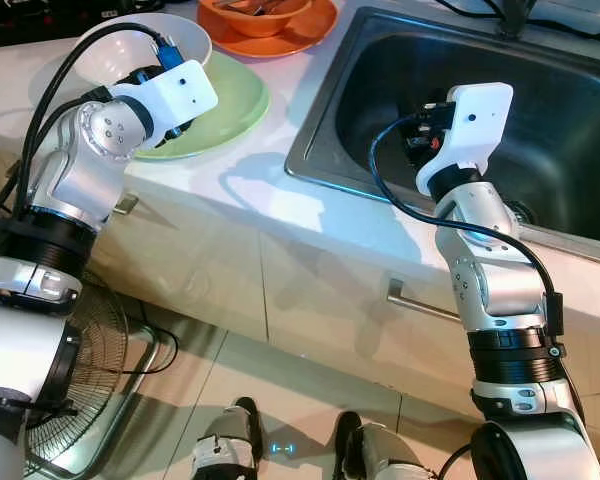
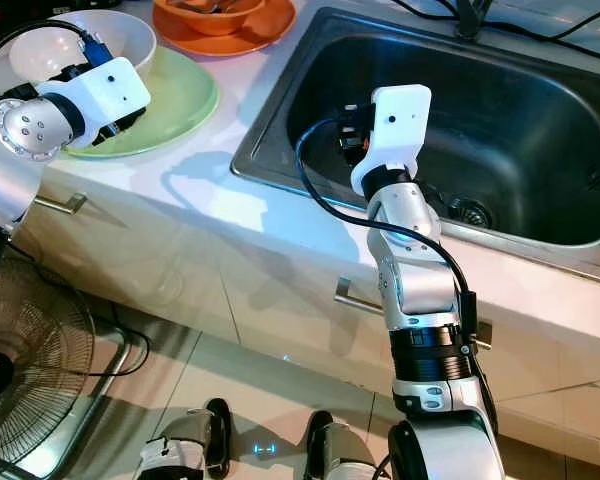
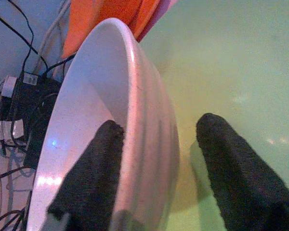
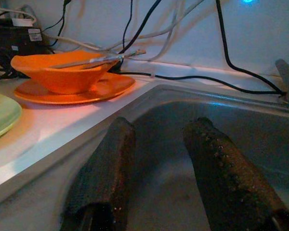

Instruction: Kitchen organization

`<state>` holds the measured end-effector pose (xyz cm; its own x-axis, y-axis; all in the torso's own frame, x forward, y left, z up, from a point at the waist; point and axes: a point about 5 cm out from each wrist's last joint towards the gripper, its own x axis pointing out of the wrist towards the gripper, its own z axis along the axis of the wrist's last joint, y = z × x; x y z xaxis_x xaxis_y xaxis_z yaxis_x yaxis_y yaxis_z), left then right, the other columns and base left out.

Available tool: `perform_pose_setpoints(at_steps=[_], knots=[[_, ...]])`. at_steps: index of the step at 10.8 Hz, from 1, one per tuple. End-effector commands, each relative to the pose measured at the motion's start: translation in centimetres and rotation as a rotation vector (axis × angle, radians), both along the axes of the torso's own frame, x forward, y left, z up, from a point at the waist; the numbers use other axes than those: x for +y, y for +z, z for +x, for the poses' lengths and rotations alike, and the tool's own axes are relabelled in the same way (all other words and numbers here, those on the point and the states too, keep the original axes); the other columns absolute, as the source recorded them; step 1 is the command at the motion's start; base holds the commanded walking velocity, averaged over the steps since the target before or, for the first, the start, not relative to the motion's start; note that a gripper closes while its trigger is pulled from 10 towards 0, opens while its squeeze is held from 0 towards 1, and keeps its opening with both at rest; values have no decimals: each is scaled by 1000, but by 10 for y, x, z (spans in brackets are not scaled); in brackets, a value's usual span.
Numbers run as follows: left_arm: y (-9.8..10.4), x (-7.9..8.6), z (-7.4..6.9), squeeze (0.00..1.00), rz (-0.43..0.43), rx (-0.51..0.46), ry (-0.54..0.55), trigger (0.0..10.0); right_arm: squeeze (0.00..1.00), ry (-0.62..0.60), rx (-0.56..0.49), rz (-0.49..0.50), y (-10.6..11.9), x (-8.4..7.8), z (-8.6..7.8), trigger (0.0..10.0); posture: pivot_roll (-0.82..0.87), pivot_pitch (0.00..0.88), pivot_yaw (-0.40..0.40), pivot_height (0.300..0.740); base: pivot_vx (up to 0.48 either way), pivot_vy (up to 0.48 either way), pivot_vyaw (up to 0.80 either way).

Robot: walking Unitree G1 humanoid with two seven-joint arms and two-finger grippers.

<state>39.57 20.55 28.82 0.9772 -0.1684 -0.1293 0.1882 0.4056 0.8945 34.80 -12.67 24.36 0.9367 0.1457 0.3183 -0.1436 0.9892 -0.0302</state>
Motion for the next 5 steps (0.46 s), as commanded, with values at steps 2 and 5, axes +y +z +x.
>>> perform_pose_setpoints(at_steps=[2, 5], knots=[[2, -3, 1, 0, 11, -5, -14, 0, 0, -6, 3, -7, -1, -1, 0, 10000, 131, 204, -5, 740, 0, 0, 0], [1, -9, 1, 0, 0, -25, -35, 0, 0, -12, -12, 6, 1, 1, 4, 10000, 141, 162, 4, 740, 0, 0, 0]])
